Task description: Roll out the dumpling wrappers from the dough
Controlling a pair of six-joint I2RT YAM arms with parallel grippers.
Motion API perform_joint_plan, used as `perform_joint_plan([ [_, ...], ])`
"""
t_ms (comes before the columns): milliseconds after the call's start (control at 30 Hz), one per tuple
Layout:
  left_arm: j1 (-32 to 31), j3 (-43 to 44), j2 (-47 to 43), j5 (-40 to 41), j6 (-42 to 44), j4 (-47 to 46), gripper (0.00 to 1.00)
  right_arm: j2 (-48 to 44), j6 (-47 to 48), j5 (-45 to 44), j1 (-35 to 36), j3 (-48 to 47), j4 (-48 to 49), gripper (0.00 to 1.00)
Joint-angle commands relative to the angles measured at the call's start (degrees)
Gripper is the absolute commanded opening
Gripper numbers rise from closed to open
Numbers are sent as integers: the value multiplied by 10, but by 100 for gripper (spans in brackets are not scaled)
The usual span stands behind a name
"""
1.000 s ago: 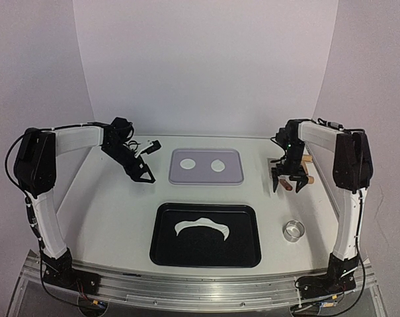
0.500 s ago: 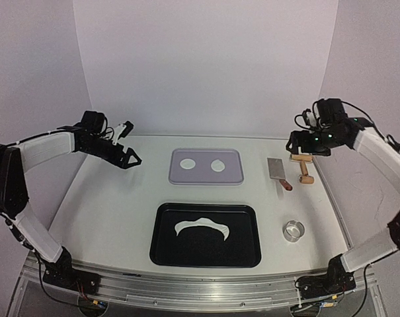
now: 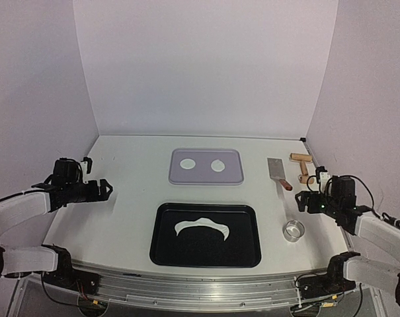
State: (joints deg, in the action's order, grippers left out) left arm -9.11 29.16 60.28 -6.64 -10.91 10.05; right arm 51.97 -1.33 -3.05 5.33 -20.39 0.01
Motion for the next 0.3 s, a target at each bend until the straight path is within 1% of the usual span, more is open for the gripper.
perform_joint_plan([
  [0, 28, -26, -29, 29, -79, -119, 100, -21, -1, -20, -1, 45, 118, 97],
  [67, 39, -47, -29, 18, -81, -147, 100, -26, -4, -19, 0, 61, 125, 97],
  [167, 45, -75, -34, -18, -27, -191, 100, -36, -4, -27, 0, 77, 131, 97],
  [267, 46, -74, -31, -25, -12, -196, 100, -40, 4, -29, 0, 86, 137, 97],
])
